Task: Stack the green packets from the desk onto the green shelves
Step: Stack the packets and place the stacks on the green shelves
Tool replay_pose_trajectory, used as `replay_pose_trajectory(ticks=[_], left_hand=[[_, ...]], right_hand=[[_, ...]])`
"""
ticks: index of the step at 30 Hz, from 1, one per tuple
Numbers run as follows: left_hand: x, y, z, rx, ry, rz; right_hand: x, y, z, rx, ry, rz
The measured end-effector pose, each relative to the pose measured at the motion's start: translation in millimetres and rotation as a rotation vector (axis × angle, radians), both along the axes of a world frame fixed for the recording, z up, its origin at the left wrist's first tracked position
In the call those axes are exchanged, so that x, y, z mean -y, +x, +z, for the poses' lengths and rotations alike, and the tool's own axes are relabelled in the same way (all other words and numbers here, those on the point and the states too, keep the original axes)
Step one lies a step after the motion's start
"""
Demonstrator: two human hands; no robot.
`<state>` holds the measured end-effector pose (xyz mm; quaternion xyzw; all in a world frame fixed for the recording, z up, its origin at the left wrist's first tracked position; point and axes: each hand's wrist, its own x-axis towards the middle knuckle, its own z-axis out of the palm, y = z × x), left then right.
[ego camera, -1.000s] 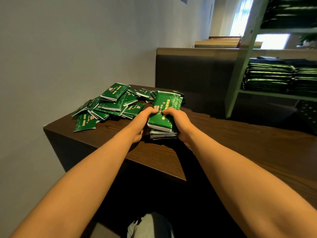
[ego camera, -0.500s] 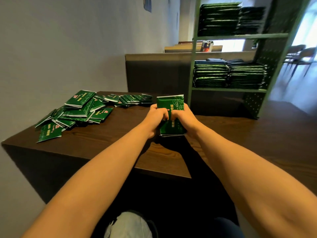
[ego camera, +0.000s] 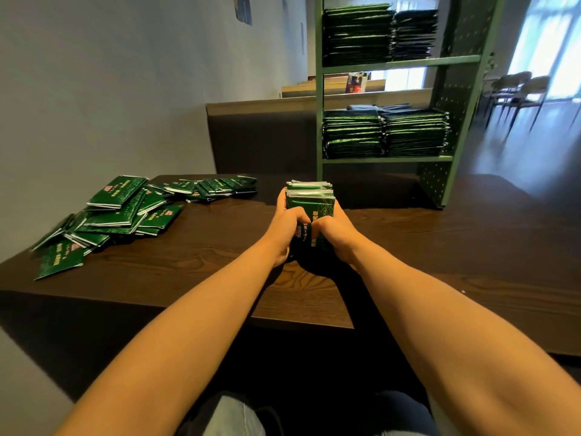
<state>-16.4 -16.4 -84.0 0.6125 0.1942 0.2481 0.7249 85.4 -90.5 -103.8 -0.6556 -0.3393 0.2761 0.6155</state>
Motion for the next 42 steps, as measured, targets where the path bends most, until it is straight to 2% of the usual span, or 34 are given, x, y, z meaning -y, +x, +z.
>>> replay_pose_trajectory(ticks=[13,18,24,27,29,31,34,37,39,42], left_hand=[[-11,6,-13,0.066,0.011,-0.012],[-19,12,-8,-0.016,0.059,0.163],[-10,25,-3,-0.065,0.070,0.249],[-13,27,-5,-0.048,0.055,0.290],[-12,26,-3,-0.039,0.024,0.307],[-14,23,-1,-0.009,-0.069,0.329],[-20,16,5,0.042,-0.269,0.317],[-25,6,8,0.070,-0.384,0.269],[-27,2,8,0.053,-0.383,0.266],[-32,-6,11,-0.054,-0.214,0.397]], right_hand=[[-1,13,-2,0.053,-0.164,0.046],[-6,25,-6,0.057,-0.193,0.077],[-7,24,-15,0.090,-0.178,0.054],[-9,24,-20,0.162,-0.202,0.065],[-28,53,-46,0.187,-0.199,0.085],[-31,53,-42,0.203,-0.210,0.078],[-1,4,7,0.236,-0.244,0.036],[-3,4,13,0.318,-0.228,0.032],[-7,4,16,0.368,-0.245,0.015],[-8,3,26,0.524,-0.380,0.027]])
